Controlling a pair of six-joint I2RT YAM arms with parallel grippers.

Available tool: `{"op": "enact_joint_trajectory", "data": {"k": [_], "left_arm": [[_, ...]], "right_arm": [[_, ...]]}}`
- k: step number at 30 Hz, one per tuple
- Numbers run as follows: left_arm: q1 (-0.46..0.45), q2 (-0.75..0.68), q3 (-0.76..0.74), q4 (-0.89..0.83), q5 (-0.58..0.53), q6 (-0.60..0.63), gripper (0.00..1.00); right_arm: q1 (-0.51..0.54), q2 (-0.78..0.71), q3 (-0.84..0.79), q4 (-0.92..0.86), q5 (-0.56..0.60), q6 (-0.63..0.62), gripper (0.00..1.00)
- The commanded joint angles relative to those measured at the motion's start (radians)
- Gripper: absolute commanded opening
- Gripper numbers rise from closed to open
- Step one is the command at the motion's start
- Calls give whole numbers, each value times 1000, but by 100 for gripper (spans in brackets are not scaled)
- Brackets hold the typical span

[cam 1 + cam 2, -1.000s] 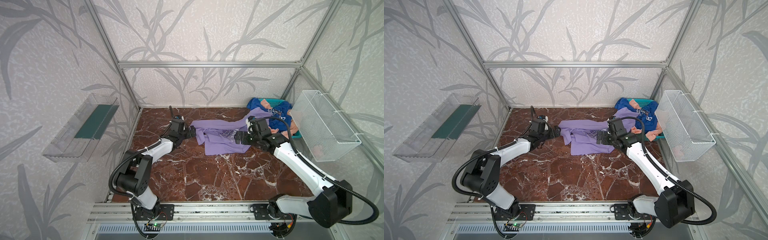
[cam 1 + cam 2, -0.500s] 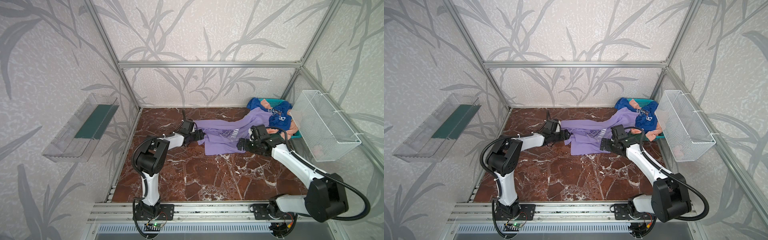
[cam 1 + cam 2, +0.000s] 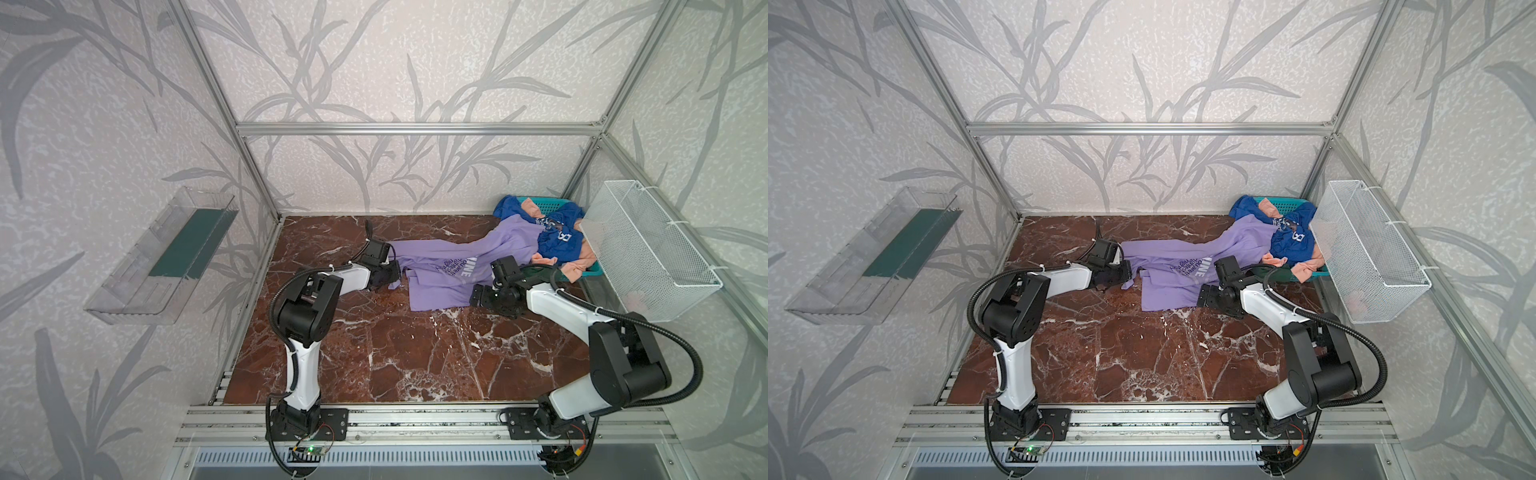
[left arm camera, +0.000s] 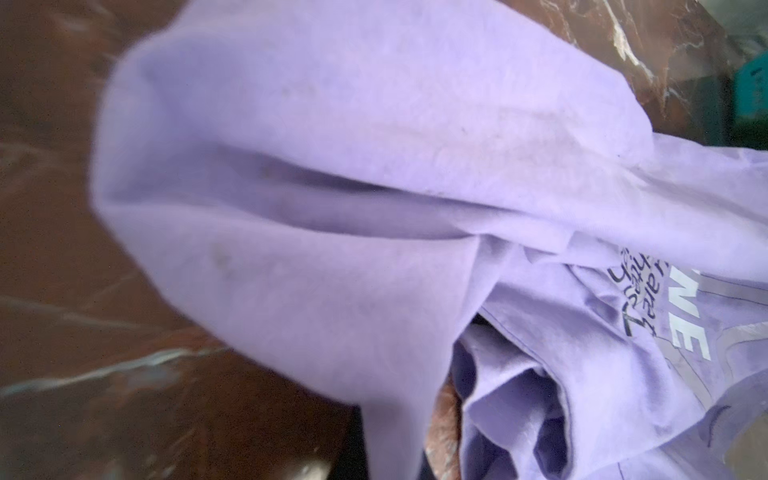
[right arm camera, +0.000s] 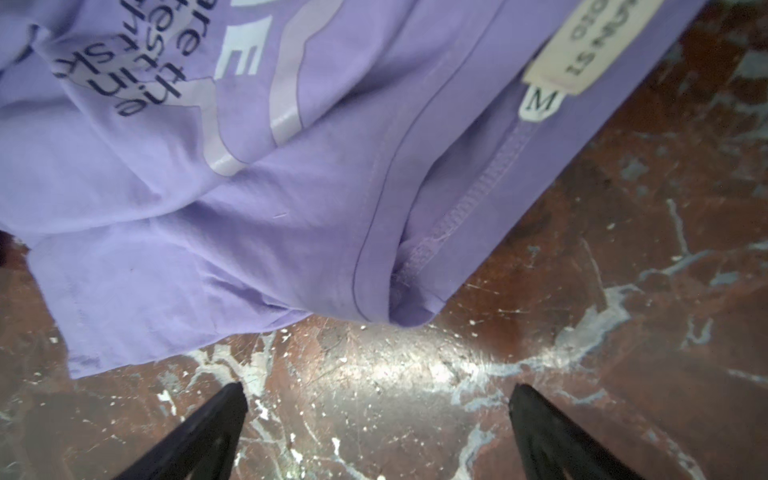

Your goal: Fold and stack the t-shirts

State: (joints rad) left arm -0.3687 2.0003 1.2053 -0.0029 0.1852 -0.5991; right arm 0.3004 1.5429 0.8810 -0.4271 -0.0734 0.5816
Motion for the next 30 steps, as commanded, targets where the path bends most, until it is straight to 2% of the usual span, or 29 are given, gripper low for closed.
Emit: {"op": "enact_joint_trajectory", "data": {"k": [1,5,7,12,16,22,27,30], "left_arm": [[73,-108,-39,-97,-212,-81,0],[181,-185,-131,-56,-218,-117,0],[219,-241,-178,-58,-258,-125,0],[251,-381,-302,-39,-434,-148,0],[268,-479,-370,-38,-523,-141,0],[276,-535,-378,-65,-494,-119,0],[276,-543,-385,-81,-430,-111,0],[277,-549,-407,-72,-402,-105,0]], "right_arm": [[26,51,16,6,44,-5,100],[53,119,92,-45,63,-16,99],[55,151,123,-57,50,-18,99],[64,221,167,-36,18,-22,98],[72,279,221,-35,-13,-31,96],[115,343,285,-48,-40,-39,93],[159,338,252,-8,-87,-6,92],[180,336,225,44,-115,12,85]]}}
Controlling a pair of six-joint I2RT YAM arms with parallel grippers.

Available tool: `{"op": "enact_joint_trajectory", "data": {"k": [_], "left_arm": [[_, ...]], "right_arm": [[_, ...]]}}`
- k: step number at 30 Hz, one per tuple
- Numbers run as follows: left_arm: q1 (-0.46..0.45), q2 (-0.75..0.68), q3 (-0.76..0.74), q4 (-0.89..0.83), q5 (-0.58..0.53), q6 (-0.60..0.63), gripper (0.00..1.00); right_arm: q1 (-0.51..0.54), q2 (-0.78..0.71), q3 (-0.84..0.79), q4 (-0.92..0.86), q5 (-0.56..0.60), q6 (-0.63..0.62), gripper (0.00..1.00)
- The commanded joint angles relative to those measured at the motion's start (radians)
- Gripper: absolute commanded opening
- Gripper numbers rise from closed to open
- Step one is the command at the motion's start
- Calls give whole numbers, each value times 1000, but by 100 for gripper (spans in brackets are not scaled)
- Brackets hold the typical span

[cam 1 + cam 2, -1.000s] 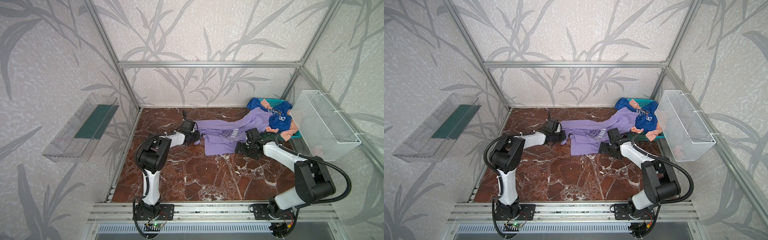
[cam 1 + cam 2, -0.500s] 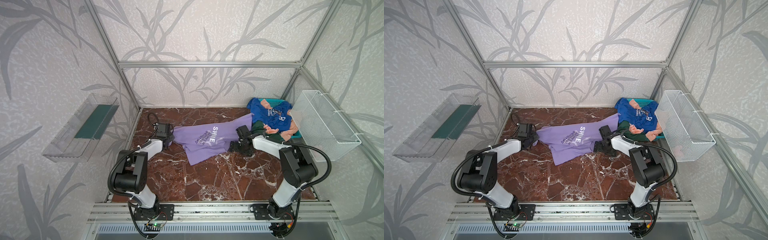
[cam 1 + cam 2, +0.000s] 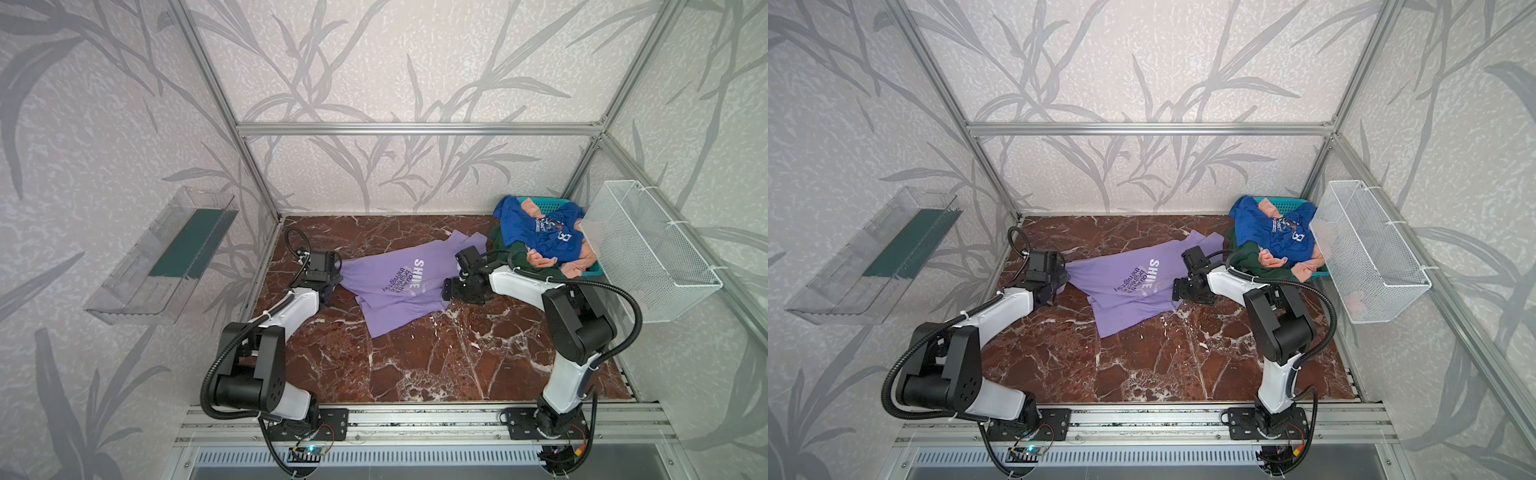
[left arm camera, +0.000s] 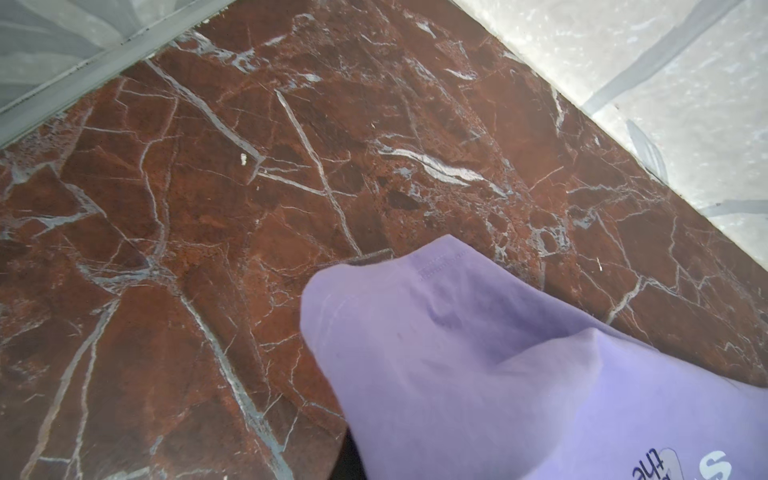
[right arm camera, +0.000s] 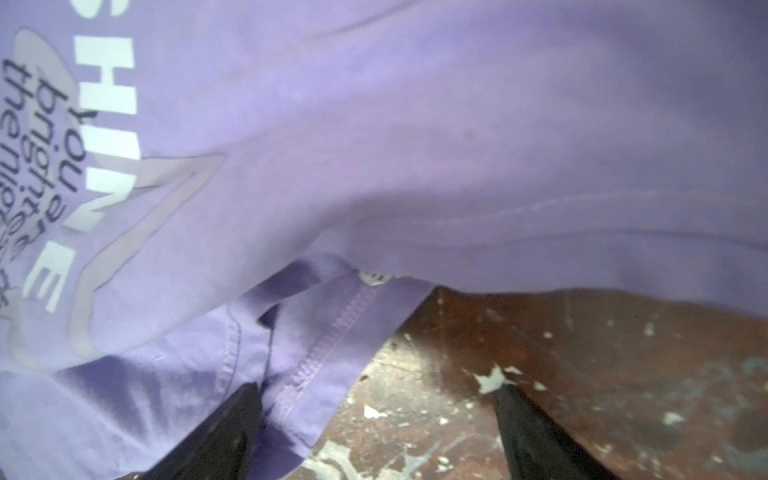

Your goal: Fold and stack the t-shirts

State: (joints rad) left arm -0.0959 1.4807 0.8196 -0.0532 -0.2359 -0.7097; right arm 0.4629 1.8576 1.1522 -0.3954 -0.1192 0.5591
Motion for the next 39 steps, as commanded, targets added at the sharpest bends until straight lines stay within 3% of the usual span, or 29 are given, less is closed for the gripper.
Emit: {"op": "enact_joint_trajectory", "data": {"k": [1,3,6,9,11,15,20,26,31,34,35,36,38,39], "left_arm": [[3,-31,-27,-19,25,11,0],[4,-41,-35,-22,26,16,0],[3,-52,-44,-20,27,28,0],[3,-52,-47,-11,17,45,0],[5,-50,-46,-4,1,54,0],[15,-49,-32,-17,-48,59,0],[31,-79,-25,-69,-133,76,0],[35,-193,-127,-113,-206,60,0],[35,-277,-201,-100,-105,69,0],[34,-285,-217,-81,-74,63,0],[34,-280,-215,-80,-69,68,0],[34,-272,-210,-80,-65,76,3],[35,-256,-185,-101,-68,93,22],[35,-248,-171,-116,-70,95,31]], "right_arm": [[28,26,-49,28,-72,38,81],[47,45,-46,49,-80,42,74],[70,87,-22,56,-98,48,52],[80,114,-4,83,-101,46,45],[79,130,24,82,-94,37,34],[79,169,137,29,-61,-21,0],[63,244,363,-96,7,-113,0],[13,348,649,-270,74,-218,0],[0,504,968,-595,303,-283,0],[-24,540,1052,-694,320,-286,0],[-30,534,1050,-699,305,-293,6],[-32,517,1035,-694,294,-297,23],[-33,462,975,-666,279,-299,60],[-32,423,922,-637,267,-290,69]]}}
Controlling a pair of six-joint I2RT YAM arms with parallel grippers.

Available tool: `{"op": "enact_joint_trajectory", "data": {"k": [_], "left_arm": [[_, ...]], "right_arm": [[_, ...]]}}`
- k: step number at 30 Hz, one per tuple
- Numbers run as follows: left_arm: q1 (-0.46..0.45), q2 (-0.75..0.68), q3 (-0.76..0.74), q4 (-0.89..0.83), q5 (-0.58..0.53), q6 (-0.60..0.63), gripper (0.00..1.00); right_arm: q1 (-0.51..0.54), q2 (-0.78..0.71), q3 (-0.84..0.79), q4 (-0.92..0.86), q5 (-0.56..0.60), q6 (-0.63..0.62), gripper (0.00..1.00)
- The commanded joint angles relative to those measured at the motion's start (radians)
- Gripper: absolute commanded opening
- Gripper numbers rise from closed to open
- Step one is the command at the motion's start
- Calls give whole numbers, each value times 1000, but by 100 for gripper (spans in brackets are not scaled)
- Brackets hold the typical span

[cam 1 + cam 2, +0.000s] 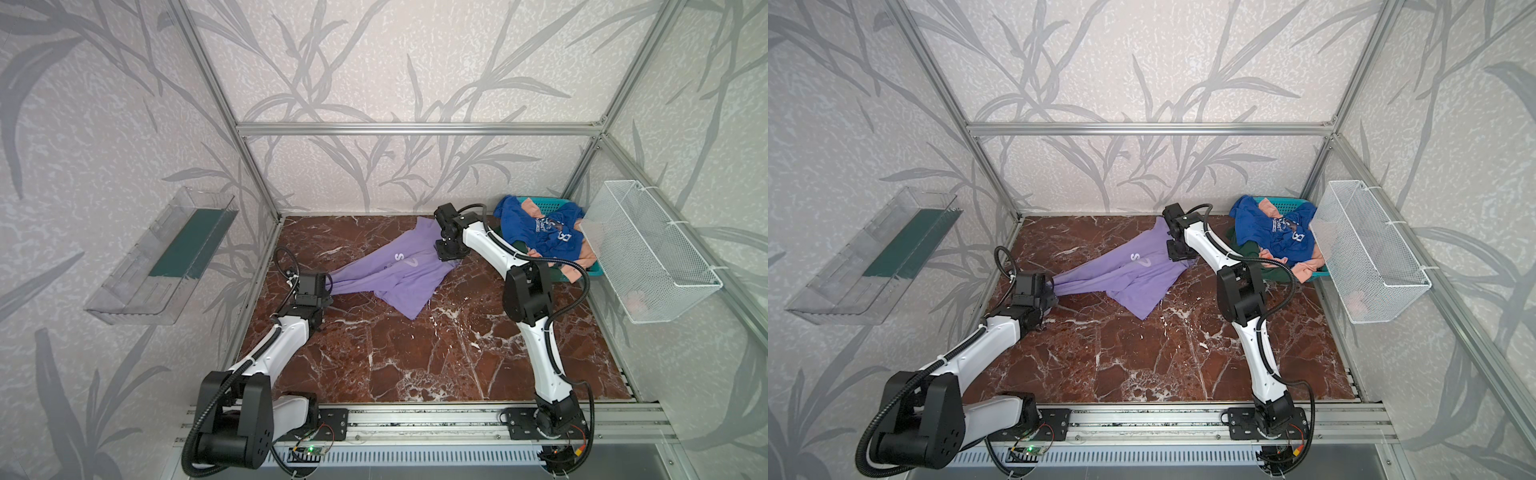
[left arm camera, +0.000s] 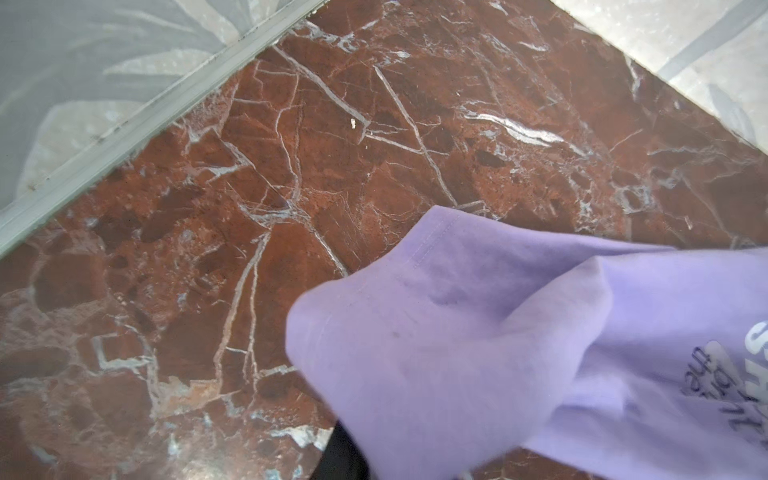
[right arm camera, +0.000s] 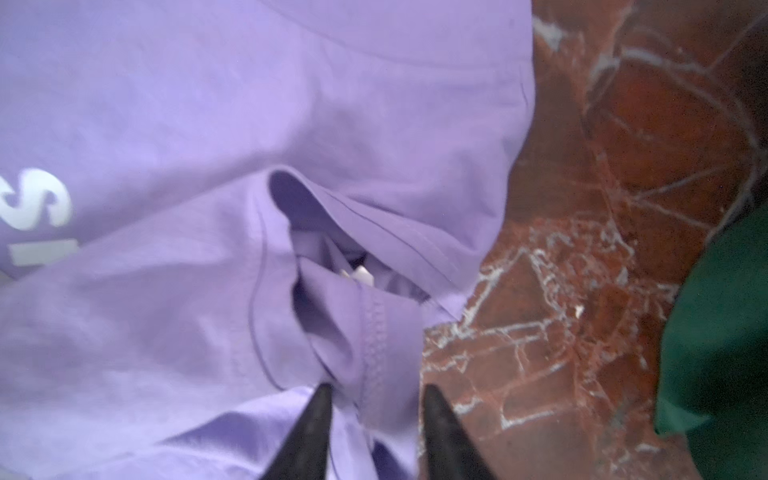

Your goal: Fold and stack the t-shirts

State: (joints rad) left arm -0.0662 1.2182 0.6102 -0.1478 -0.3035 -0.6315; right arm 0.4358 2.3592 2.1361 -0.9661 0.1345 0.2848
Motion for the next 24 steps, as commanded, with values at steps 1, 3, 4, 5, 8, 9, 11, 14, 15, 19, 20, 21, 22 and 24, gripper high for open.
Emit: {"op": "enact_joint_trajectory", "data": {"k": [1,3,4,5,8,9,11,14,15,19,20,21,22,24], "left_arm": [[6,20,50,-30,0,22,35],[6,28,63,-29,12,29,37],[5,33,66,-25,19,31,38],[5,36,69,-21,27,32,39],[5,56,73,-14,51,23,41],[5,64,72,-13,59,16,42],[5,81,70,-14,61,12,44],[6,106,71,-16,60,2,43],[5,112,71,-15,63,0,44],[6,133,80,-17,80,-8,41],[5,137,84,-23,82,-8,41],[6,139,87,-31,83,-15,38],[6,139,88,-35,80,-20,36],[6,137,87,-40,62,-31,35]], "right_arm": [[-5,-120,-115,-35,-3,-4,73],[-5,-193,-232,26,-58,25,78],[-5,-231,-296,58,-87,43,79],[-6,-258,-348,83,-112,64,79],[3,-341,-524,192,-223,127,79],[9,-360,-576,235,-270,141,79],[31,-378,-648,302,-325,178,79],[63,-367,-693,381,-375,205,79],[72,-352,-687,389,-380,210,79],[104,-293,-639,387,-352,211,78],[112,-281,-630,387,-344,209,76],[116,-266,-616,387,-338,207,75],[121,-251,-604,383,-329,205,73],[128,-227,-589,372,-294,209,70]]}}
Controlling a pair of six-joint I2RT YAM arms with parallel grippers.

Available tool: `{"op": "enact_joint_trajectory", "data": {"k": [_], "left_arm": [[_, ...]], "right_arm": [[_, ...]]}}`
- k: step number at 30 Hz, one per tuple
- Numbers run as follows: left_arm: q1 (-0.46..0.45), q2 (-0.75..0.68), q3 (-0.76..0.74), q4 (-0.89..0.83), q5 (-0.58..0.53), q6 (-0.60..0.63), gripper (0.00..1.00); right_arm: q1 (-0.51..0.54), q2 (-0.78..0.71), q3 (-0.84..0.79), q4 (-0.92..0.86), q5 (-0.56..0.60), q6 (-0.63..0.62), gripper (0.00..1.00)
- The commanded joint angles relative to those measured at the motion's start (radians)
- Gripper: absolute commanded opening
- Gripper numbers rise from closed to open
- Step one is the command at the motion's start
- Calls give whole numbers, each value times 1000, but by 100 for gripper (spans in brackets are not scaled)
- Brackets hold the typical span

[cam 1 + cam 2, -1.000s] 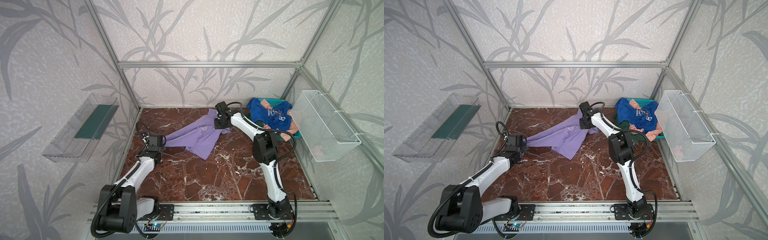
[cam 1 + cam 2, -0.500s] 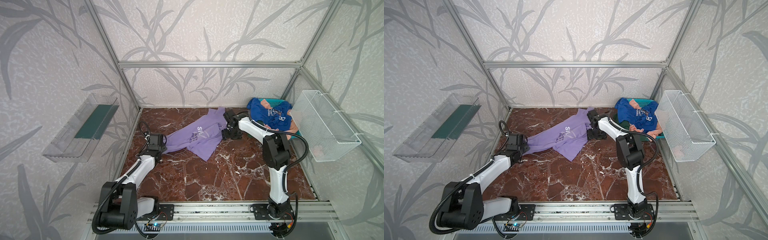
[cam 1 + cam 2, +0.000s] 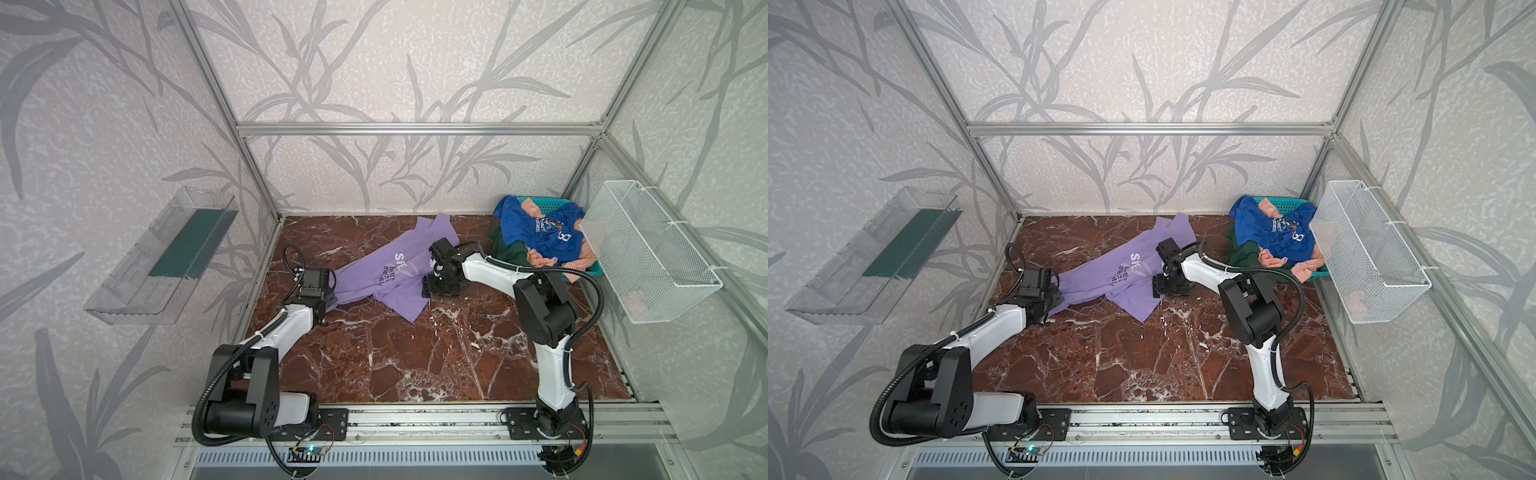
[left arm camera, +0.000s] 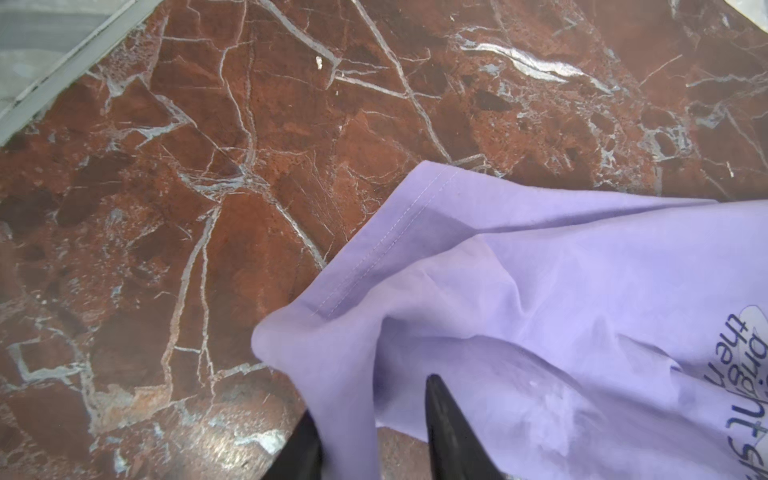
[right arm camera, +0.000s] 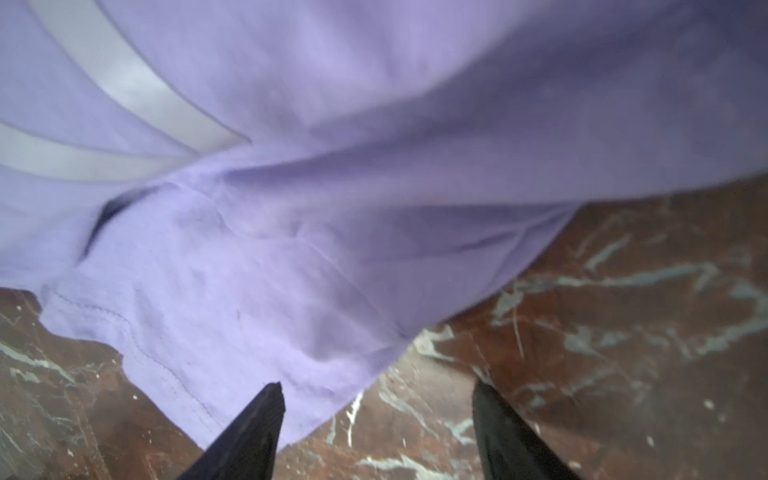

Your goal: Fold and stack the t-shirts

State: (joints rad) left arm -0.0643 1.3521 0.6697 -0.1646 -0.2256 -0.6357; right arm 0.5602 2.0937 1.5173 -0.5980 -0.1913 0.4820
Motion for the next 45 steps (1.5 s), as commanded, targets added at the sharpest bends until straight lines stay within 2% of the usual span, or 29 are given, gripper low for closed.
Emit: {"op": "enact_joint_trajectory", "data": {"k": [1,3,5,8,11,13,14,15,20,23,28,30,32,34,37,39,42,45], "left_arm": [[4,3,28,-22,-25,-24,35],[3,-3,29,-17,-35,-8,34],[6,-8,31,-18,-48,-4,34],[5,-14,18,0,-50,-7,28],[4,-18,10,5,-56,-5,16],[6,-22,11,7,-62,-5,10],[6,-23,13,14,-59,0,2],[7,-22,18,24,-57,6,0],[11,36,109,70,-66,48,0],[21,128,237,94,-51,79,0],[30,366,615,38,18,113,0],[30,429,802,-24,121,191,0],[28,450,962,-111,170,229,0],[28,424,1012,-128,196,241,0],[22,319,954,-108,178,262,0],[15,228,846,-72,155,276,0],[-20,80,622,-1,81,274,0],[-105,-35,403,22,-104,244,0]], "right_arm": [[5,51,38,-2,47,13,65],[6,68,43,-11,78,12,57],[4,81,50,-19,111,14,54],[0,94,69,-11,129,5,36],[-4,104,92,3,118,-7,17],[-11,103,116,-5,120,-15,0],[-15,99,127,-7,124,-21,0],[-20,94,134,-9,129,-27,0],[-69,67,208,-37,175,-64,0],[-121,59,287,-64,191,-84,0],[-212,32,518,-161,245,-122,0],[-230,-7,600,-209,280,-151,0],[-230,-76,622,-243,346,-180,0],[-230,-162,575,-260,378,-180,0],[-229,-346,376,-237,369,-162,0],[-224,-515,176,-167,336,-162,0],[-183,-780,-177,-21,381,-97,0],[-135,-941,-384,-49,395,-2,0]]}}
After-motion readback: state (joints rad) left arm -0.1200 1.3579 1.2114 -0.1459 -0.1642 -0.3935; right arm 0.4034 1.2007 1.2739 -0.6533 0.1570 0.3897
